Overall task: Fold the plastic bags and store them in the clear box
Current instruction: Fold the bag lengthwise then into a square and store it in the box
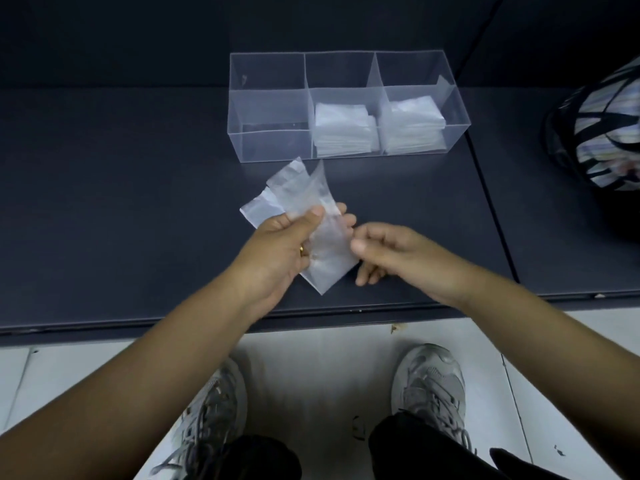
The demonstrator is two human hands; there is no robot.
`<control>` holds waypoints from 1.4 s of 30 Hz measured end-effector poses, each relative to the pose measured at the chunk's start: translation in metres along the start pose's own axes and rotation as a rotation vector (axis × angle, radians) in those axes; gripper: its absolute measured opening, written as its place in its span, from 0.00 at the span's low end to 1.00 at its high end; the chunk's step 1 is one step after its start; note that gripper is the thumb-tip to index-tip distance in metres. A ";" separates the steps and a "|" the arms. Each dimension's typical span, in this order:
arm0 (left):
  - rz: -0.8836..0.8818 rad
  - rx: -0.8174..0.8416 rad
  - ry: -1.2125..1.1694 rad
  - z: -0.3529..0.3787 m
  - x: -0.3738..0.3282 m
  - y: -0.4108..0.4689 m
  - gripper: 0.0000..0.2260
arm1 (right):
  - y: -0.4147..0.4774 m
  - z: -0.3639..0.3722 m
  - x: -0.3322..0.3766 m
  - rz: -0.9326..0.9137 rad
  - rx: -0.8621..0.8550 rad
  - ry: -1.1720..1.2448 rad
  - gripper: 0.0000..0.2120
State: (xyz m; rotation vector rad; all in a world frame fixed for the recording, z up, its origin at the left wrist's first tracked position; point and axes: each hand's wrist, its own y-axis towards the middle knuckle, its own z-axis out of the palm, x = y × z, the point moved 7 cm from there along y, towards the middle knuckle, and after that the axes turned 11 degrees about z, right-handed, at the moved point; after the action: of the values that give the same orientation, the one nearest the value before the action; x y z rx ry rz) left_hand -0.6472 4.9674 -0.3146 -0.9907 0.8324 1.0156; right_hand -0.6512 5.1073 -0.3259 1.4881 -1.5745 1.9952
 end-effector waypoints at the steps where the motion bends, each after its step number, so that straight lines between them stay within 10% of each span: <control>1: -0.012 -0.021 -0.015 -0.006 0.003 0.004 0.12 | 0.004 -0.002 -0.003 0.014 -0.066 -0.040 0.07; 8: -0.113 -0.360 0.217 -0.069 0.016 0.021 0.06 | 0.010 -0.006 -0.013 0.067 -0.350 -0.154 0.05; 17: 0.405 -0.471 0.734 -0.084 -0.032 0.026 0.05 | 0.008 -0.006 -0.013 0.079 -0.409 -0.171 0.06; 20: 0.713 -0.200 1.090 -0.038 -0.034 -0.009 0.12 | 0.008 -0.006 -0.012 0.103 -0.388 -0.162 0.07; 24: 0.605 0.327 1.307 0.004 0.023 -0.042 0.36 | 0.004 -0.005 -0.010 0.144 -0.347 -0.033 0.06; 30: 0.732 0.175 1.366 0.002 0.015 -0.042 0.20 | -0.019 0.008 -0.014 0.231 -0.188 0.373 0.04; 37: 0.655 0.164 1.297 -0.003 -0.002 -0.035 0.11 | -0.024 0.000 0.022 -0.165 -0.187 -0.417 0.27; 42: 0.498 0.046 1.129 -0.018 -0.005 -0.022 0.15 | 0.009 0.004 0.015 -0.145 -0.242 -0.343 0.08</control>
State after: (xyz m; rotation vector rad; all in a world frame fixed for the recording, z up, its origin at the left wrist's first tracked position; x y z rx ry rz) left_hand -0.6301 4.9451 -0.3104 -1.3470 2.0975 0.7743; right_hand -0.6621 5.0948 -0.3201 1.8515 -1.7021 1.4702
